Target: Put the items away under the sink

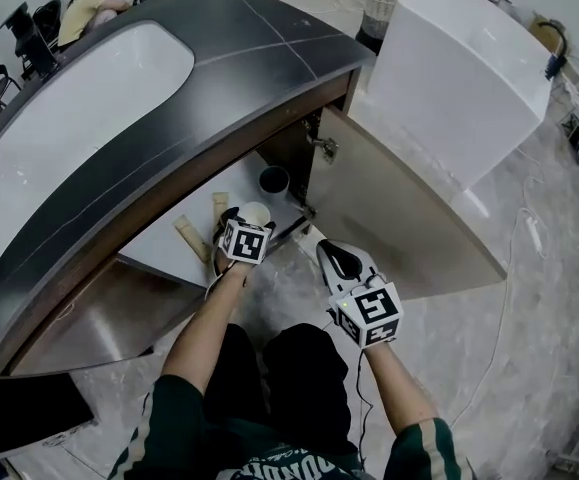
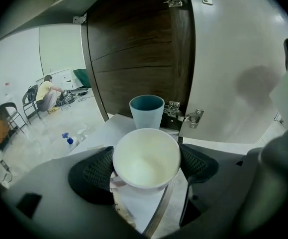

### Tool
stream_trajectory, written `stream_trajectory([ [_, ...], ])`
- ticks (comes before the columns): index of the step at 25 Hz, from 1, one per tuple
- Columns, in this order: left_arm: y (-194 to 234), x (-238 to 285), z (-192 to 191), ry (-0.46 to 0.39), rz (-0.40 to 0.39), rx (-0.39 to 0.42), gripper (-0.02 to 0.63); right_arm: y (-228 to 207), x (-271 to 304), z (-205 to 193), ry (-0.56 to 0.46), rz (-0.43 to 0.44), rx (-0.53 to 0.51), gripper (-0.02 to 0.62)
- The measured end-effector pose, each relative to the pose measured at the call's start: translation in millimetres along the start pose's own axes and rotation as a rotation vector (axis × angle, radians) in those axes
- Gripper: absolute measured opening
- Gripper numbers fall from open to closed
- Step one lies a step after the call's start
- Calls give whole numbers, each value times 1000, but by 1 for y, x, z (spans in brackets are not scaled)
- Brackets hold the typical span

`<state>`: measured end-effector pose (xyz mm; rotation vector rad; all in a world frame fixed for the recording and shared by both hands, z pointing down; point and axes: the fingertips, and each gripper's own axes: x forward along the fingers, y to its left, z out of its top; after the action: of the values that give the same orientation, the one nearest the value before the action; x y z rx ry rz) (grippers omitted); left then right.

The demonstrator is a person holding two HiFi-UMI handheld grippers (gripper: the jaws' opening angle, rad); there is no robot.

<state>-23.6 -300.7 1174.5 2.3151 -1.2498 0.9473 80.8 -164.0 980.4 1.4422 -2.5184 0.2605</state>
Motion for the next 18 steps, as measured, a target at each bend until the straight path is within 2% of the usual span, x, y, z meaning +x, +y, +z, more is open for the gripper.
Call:
stream_trajectory([
  [3,7,10,-7,13,12,-5,416,-6,-2,0,-3,-5,6,43],
  [8,5,11,-15,-21,8,-9,416,-10,-4,-6,-1,-21,22,43],
  [12,4,7,-21,-27,29,53,417,-5,-1,-11,11,-30,28,44],
  [15,0,-15,-5,-113,48,68,417,-3,1,-9,13,-42,22,43],
  [18,-10,-48,19,-207,22,49,417,1,1,2,1,-43,15,43],
])
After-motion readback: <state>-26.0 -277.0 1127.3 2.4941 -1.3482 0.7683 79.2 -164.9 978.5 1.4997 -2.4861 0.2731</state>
